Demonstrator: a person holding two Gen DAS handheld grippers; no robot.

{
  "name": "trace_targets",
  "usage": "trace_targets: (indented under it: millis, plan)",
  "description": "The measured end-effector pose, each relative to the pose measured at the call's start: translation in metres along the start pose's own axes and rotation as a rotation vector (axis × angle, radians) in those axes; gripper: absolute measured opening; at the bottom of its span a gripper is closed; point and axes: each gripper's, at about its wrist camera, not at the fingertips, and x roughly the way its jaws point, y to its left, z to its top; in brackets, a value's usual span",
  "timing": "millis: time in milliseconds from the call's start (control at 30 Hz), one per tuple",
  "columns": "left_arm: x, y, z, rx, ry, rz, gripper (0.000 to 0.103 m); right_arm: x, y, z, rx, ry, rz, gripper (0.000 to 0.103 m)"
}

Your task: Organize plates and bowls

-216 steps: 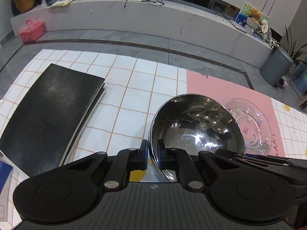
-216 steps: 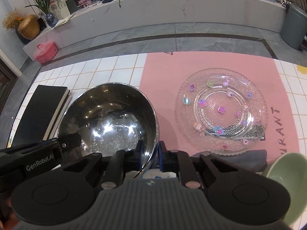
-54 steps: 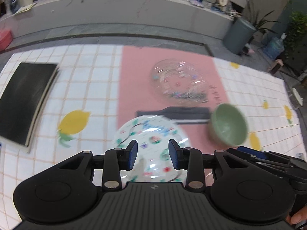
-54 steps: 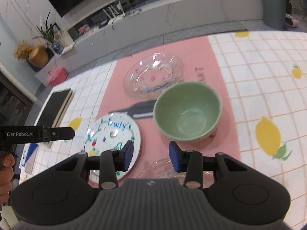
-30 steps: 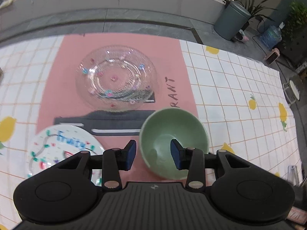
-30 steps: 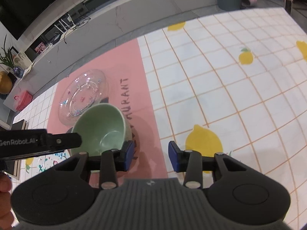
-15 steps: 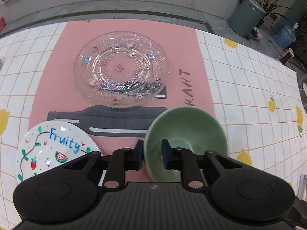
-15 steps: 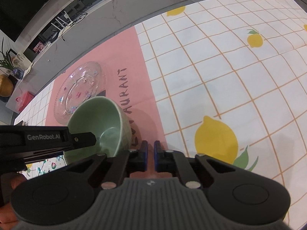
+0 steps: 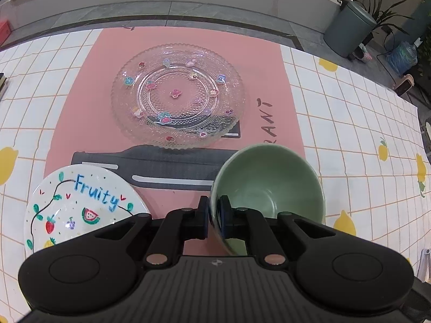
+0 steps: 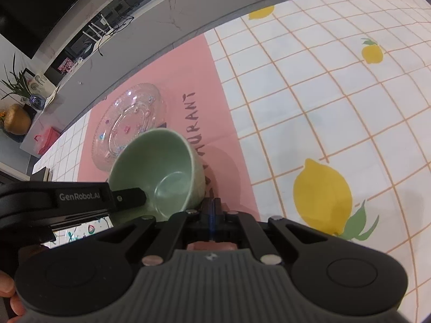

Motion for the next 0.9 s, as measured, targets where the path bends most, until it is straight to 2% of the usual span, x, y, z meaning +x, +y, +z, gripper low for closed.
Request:
trace_targets:
  millis: [133, 300, 567, 667, 767, 900]
  plan:
    - [0.000, 0.000, 0.000, -0.001, -0.001, 0.001, 0.008, -0.004, -0.003, 0.002, 0.008, -0.003, 0.008, 0.000]
    - [0.001, 0.005, 0.001, -0.023, 0.005, -0.010, 0.009, -0.010, -0.013, 0.009, 0.078, 0.000, 0.013, 0.013]
    - [-0.003, 0.006, 0.004, -0.024, -0.010, -0.021, 0.009, -0.029, -0.017, 0.015, 0.142, -0.092, 0.025, 0.026]
    - [-0.003, 0.006, 0.003, -0.026, -0.010, -0.025, 0.009, -0.035, -0.018, 0.015, 0.164, -0.120, 0.052, 0.035]
    - [-0.002, 0.007, 0.002, -0.028, -0.010, -0.025, 0.009, -0.037, -0.013, 0.013, 0.146, -0.126, 0.063, 0.035]
    - [-0.001, 0.005, 0.001, -0.024, -0.010, -0.026, 0.010, -0.024, 0.001, 0.008, 0.074, -0.078, 0.036, 0.034]
